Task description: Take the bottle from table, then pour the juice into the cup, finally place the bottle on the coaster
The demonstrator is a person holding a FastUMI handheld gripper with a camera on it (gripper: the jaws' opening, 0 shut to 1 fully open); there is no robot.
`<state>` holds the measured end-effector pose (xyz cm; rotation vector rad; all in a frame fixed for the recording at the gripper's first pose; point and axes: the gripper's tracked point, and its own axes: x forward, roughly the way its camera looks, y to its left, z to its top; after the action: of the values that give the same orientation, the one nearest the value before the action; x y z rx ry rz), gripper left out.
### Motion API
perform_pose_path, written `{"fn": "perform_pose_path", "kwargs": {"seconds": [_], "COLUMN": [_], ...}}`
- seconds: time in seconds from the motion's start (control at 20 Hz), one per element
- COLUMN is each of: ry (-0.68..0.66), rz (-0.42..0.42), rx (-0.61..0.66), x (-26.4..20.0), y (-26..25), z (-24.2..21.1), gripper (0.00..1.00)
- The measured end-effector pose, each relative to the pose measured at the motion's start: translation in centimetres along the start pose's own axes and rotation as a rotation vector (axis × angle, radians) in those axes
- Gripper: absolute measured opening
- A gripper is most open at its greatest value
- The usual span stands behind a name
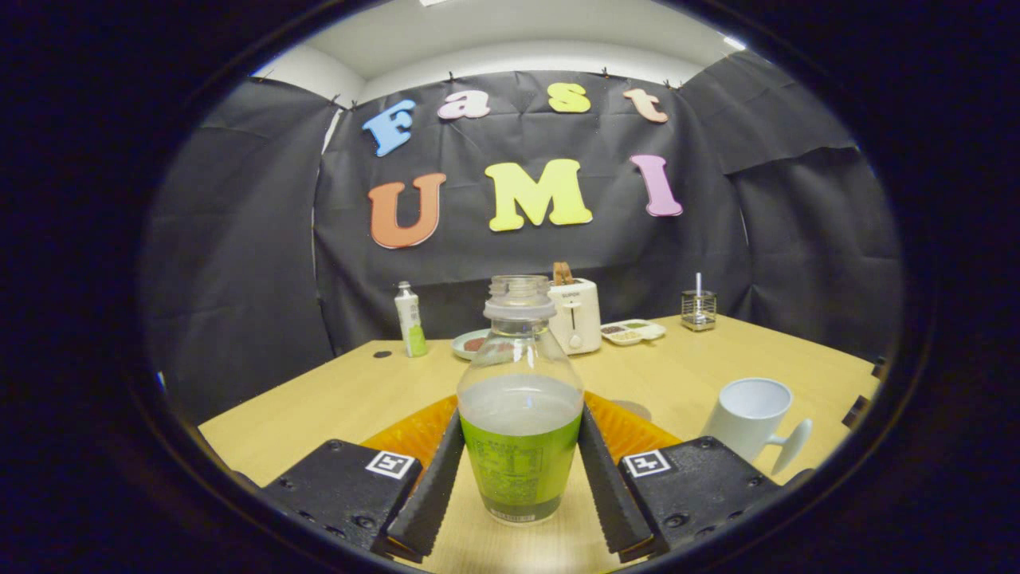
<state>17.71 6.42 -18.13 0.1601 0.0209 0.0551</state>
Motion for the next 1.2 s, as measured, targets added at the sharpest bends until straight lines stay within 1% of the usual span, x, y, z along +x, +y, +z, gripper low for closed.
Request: {"fn": "perform_pose_path", "kwargs": {"seconds": [0.05,0.1,0.2,0.45,0.8,1.2], "ry": [0.005,0.004,0.000,0.002,0.012,-0.019], "rz": [-0.022,-0.020,0.027,0.082,0.143,0.207], "rx": [-0.005,0.009,0.085,0.280,0.469,0.774], "x": [-0.2,-0.4,-0.8,-1.3,-1.9,-2.4], "y": [-0.7,-1.0,-0.4,-0.7,-1.1,-3.0], "z": [0.2,0.5,1.0,2.1,3.1,4.6], "gripper": [0.81,0.81,0.80,0.80,0.80,0.80]}}
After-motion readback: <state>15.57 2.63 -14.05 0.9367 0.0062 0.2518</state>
